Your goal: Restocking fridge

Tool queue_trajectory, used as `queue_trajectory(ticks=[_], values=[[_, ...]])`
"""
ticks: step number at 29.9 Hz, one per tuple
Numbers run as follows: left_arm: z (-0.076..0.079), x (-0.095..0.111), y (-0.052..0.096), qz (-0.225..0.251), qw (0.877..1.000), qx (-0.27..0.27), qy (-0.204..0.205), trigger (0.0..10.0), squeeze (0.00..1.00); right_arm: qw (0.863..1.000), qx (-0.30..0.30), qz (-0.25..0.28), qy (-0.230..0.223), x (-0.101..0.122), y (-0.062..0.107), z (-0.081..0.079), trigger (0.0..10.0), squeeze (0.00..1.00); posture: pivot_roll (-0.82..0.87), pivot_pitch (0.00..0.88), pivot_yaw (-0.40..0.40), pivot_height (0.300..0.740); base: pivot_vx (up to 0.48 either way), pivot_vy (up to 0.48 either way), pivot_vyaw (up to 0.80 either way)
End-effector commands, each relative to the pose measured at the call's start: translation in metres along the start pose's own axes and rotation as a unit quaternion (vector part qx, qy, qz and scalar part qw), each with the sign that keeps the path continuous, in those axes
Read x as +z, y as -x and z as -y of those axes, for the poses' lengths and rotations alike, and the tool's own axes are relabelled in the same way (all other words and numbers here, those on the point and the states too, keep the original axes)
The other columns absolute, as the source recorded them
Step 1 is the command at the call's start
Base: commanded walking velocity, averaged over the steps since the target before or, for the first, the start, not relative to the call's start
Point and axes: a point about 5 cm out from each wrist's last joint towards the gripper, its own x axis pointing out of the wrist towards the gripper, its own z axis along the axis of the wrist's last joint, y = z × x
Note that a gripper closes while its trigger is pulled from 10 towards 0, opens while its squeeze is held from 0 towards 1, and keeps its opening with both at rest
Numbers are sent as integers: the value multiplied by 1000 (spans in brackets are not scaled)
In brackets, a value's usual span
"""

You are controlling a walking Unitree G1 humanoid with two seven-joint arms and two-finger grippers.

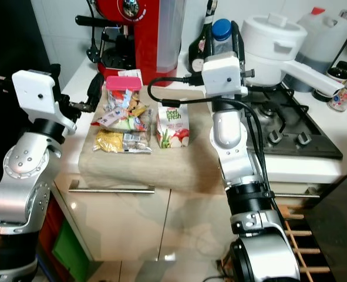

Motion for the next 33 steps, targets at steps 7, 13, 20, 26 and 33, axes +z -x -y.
queue_trajectory(ticks=[7, 13, 20, 26, 33], values=[[2, 0, -2, 10, 1000, 4, -3, 10000, 0, 1000, -10, 14, 13, 6, -1, 6, 0, 0, -42, 0, -36, 740, -342, 0, 0], [3, -1, -2, 8, 1000, 4, -8, 10000, 0, 1000, 1, 10, 12, 5, 0, 4, 0, 0, -47, 0, -34, 740, -338, 0, 0], [2, -2, -2, 9, 1000, 7, -9, 10000, 0, 1000, -1, 12, 12, 6, -1, 4, 0, 0, -48, 0, -34, 740, -334, 0, 0], [3, -5, 0, 5, 1000, 4, -8, 10000, 0, 1000, 10, -5, 9, 1, 6, 5, 0, 0, -47, 0, -35, 740, -323, 0, 0], [6, -12, 5, -9, 1000, -6, -6, 10000, 0, 990, 48, -122, -60, -30, 28, 0, 0, 0, -58, 0, -32, 740, -119, 0, 0]])
